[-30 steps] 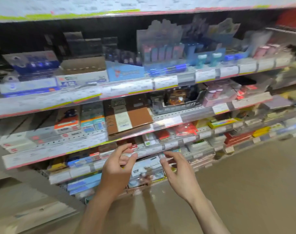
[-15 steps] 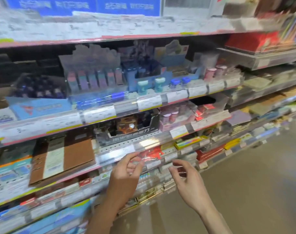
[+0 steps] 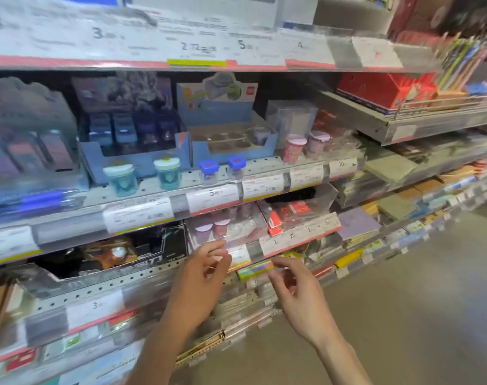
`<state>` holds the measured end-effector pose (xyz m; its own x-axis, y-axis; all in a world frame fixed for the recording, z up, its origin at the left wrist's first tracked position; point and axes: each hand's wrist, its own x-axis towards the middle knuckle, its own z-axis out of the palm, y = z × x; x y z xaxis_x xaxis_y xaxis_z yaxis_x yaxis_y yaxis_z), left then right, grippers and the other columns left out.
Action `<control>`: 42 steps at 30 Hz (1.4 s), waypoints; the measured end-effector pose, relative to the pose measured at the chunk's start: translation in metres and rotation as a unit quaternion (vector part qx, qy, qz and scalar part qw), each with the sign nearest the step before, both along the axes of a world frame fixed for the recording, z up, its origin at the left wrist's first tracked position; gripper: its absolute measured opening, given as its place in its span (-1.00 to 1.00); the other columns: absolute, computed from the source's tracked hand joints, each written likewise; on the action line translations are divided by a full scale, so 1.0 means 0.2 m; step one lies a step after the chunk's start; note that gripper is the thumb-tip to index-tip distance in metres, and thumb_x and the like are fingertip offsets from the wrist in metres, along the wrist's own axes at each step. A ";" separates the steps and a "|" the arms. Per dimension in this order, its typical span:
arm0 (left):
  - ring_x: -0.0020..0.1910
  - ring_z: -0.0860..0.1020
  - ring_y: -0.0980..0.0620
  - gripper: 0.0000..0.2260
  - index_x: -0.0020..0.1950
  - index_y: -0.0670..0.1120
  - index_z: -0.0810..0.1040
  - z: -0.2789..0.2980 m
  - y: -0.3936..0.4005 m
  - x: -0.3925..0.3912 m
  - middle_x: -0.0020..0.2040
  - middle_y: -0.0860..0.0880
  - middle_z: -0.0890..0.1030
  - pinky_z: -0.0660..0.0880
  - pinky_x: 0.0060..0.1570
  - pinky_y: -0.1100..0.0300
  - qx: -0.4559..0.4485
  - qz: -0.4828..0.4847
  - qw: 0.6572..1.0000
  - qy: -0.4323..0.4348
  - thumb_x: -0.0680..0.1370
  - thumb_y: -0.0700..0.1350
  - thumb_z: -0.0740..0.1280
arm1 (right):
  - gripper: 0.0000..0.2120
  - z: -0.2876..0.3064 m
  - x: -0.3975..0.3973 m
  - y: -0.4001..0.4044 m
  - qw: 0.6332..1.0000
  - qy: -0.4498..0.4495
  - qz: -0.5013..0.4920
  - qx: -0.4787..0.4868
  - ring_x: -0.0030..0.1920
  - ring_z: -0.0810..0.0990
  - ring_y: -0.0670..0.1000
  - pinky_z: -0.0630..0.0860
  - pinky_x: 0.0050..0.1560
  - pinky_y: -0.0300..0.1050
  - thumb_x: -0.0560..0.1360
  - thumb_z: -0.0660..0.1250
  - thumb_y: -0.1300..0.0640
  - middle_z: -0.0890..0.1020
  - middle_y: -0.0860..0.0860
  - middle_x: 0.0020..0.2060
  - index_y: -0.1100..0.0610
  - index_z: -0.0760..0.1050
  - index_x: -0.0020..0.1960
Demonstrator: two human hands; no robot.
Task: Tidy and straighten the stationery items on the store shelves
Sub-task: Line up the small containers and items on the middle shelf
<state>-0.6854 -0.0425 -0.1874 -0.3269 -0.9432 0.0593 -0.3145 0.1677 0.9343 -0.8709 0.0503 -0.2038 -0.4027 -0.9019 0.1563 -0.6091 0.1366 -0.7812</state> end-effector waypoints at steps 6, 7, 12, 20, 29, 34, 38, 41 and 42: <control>-0.10 0.63 0.19 -0.81 0.16 0.17 0.56 -0.06 -0.01 -0.22 -0.05 0.16 0.67 0.62 -0.03 0.07 0.004 0.103 0.995 0.013 0.56 -0.01 0.39 | -0.77 -0.02 -0.33 -0.13 0.997 -0.039 0.060 -0.011 0.03 0.61 -0.20 0.59 0.00 -0.13 0.56 0.32 -0.10 0.60 -0.25 0.06 -0.11 0.52 0.20; -0.12 0.63 0.18 -0.81 0.14 0.17 0.57 -0.06 -0.01 -0.27 -0.09 0.14 0.68 0.62 -0.03 0.06 0.001 0.125 0.992 0.022 0.55 -0.04 0.40 | -0.77 -0.02 -0.41 -0.15 0.997 -0.045 0.069 -0.010 0.04 0.60 -0.21 0.59 0.02 -0.11 0.56 0.32 -0.11 0.60 -0.25 0.06 -0.12 0.52 0.20; -0.19 0.59 0.17 -0.85 0.14 0.14 0.57 -0.06 0.05 -0.54 -0.11 0.17 0.67 0.54 -0.08 0.17 -0.015 0.184 0.983 -0.004 0.57 0.01 0.38 | -0.75 -0.04 -0.84 -0.26 0.992 -0.027 0.125 -0.001 0.04 0.59 -0.22 0.57 0.08 -0.09 0.57 0.32 -0.11 0.60 -0.23 0.09 -0.09 0.52 0.22; -0.09 0.62 0.22 -0.82 0.15 0.20 0.55 0.03 0.15 -0.82 0.01 0.23 0.64 0.56 -0.08 0.19 -0.072 0.213 0.968 -0.112 0.57 0.15 0.28 | -0.75 0.03 -1.30 -0.36 0.981 0.043 0.187 -0.003 -0.03 0.61 -0.19 0.56 0.00 -0.14 0.57 0.31 -0.05 0.60 -0.15 0.06 -0.04 0.53 0.22; 0.07 0.61 -0.08 -0.56 0.39 0.08 0.40 0.03 -0.07 -1.01 0.36 0.11 0.42 0.54 -0.02 -0.03 -0.190 0.095 0.909 -0.358 0.57 0.20 0.10 | -0.67 0.21 -1.40 -0.59 0.920 0.256 0.297 0.026 -0.16 0.54 -0.14 0.52 -0.11 -0.10 0.56 0.30 -0.08 0.44 -0.11 0.17 -0.03 0.45 0.29; 0.25 0.54 -0.13 -0.49 0.56 0.13 0.15 0.06 -0.13 -1.10 0.51 0.04 0.32 0.49 0.10 0.00 -0.150 0.080 0.878 -0.448 0.63 0.15 0.15 | -0.52 0.20 -1.33 -0.71 0.896 0.313 0.303 0.085 0.17 0.58 0.08 0.53 0.16 0.05 0.53 0.32 -0.08 0.46 -0.01 0.31 -0.03 0.35 0.42; 0.21 0.57 -0.12 -0.53 0.53 0.11 0.23 0.02 -0.16 -1.10 0.45 0.05 0.42 0.52 0.07 0.01 -0.153 0.072 0.886 -0.431 0.62 0.10 0.20 | -0.56 0.17 -1.31 -0.71 0.894 0.315 0.305 0.091 0.12 0.60 0.08 0.54 0.11 0.02 0.53 0.33 0.00 0.51 -0.02 0.25 -0.01 0.38 0.38; 0.14 0.61 -0.10 -0.56 0.50 0.09 0.31 -0.01 -0.18 -1.09 0.39 0.07 0.47 0.56 0.01 -0.01 -0.178 0.081 0.887 -0.418 0.62 0.06 0.24 | -0.59 0.16 -1.32 -0.71 0.900 0.304 0.303 0.077 0.11 0.59 0.06 0.54 0.12 0.00 0.52 0.33 0.01 0.51 -0.04 0.22 -0.02 0.40 0.36; 0.13 0.62 -0.09 -0.57 0.49 0.08 0.33 -0.02 -0.18 -1.09 0.39 0.07 0.48 0.57 0.00 -0.01 -0.188 0.087 0.887 -0.412 0.62 0.05 0.25 | -0.59 0.16 -1.32 -0.71 0.901 0.300 0.305 0.072 0.11 0.59 0.05 0.53 0.12 -0.01 0.52 0.33 0.00 0.50 -0.04 0.22 -0.03 0.40 0.35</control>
